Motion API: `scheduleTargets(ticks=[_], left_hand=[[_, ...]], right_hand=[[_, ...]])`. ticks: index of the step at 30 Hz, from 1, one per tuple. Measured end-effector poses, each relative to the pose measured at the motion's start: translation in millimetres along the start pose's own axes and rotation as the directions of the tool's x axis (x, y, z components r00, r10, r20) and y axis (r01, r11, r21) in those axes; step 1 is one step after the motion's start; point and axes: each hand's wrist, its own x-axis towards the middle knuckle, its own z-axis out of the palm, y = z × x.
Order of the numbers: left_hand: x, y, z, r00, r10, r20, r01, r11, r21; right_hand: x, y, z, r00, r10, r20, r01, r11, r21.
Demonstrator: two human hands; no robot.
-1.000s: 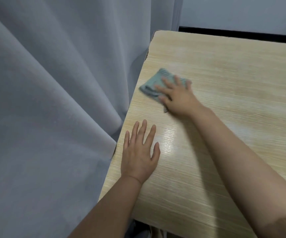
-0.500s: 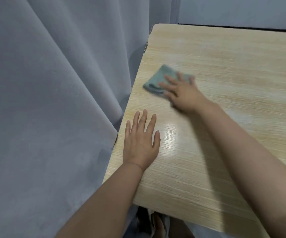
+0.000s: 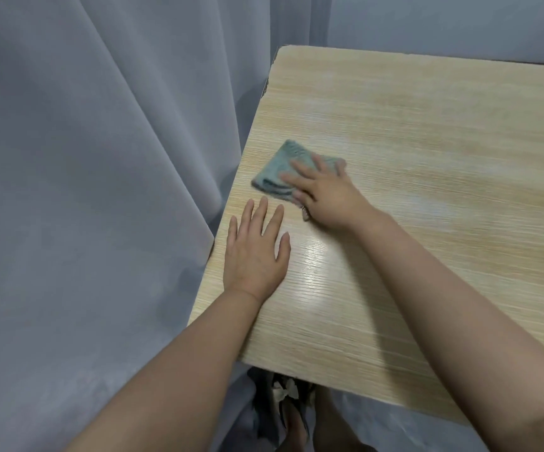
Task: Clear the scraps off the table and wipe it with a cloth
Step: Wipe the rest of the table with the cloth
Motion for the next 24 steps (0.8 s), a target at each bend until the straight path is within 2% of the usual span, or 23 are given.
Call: scheduleTargets(ticks=[4,7,9,12,15,17,18,19,21,23,24], left_hand=[[-2.2,-3.1,-7.3,0.995,0.0,0.104,0.005,0.999,-0.043],[-12.0,-7.5,-16.8,0.985,0.021,0.174,-0.013,0.999,-0.049],[-26.6,-11.4,-20.4,0.979,0.012,0.204,-0.005,0.999,-0.034],[-58.5,-14.4,-22.8,0.975,-0.023,0.222,0.025,1.0,-0.009],[-75.6,-16.0,-22.7,0.97,-0.04,0.241,0.05,0.998,-0.035],[-75.6,-18.3,-23.8,0.964,-0.034,0.263,0.053,0.996,-0.068],[-75.1,-19.7,-24.7,0.96,-0.027,0.28,0.05,0.996,-0.077],[-74.6,-21.0,-25.6,0.956,-0.017,0.293,0.042,0.996,-0.08],[-74.9,-23.7,-27.7,0.948,0.008,0.319,0.019,0.997,-0.079],[-76.2,-25.8,-30.0,0.94,0.023,0.341,0.007,0.996,-0.089],[-77.1,-26.7,-30.6,0.938,0.03,0.346,0.003,0.996,-0.092]], right_hand=[[-4.4,39.0,-14.7,0.949,0.311,-0.053,-0.309,0.95,0.04],[-10.2,24.2,-11.0,0.918,0.394,-0.049,-0.393,0.919,0.028],[-13.5,-6.8,-0.6,0.947,0.32,-0.023,-0.32,0.947,0.0],[-26.6,-62.2,21.9,0.999,0.021,0.027,-0.02,1.0,-0.022],[-32.2,-72.9,25.5,0.976,-0.205,0.075,0.208,0.977,-0.036],[-27.4,-58.2,19.2,0.952,-0.281,0.12,0.288,0.956,-0.048],[-23.0,-49.8,15.9,0.953,-0.274,0.132,0.283,0.958,-0.055],[-16.4,-40.8,12.5,0.967,-0.222,0.127,0.232,0.97,-0.067],[-1.9,-23.9,3.5,0.997,0.001,0.082,0.005,0.997,-0.082],[11.2,-13.9,-5.3,0.967,0.253,0.035,-0.251,0.967,-0.039],[14.7,-16.4,-6.8,0.945,0.325,0.028,-0.324,0.946,-0.029]])
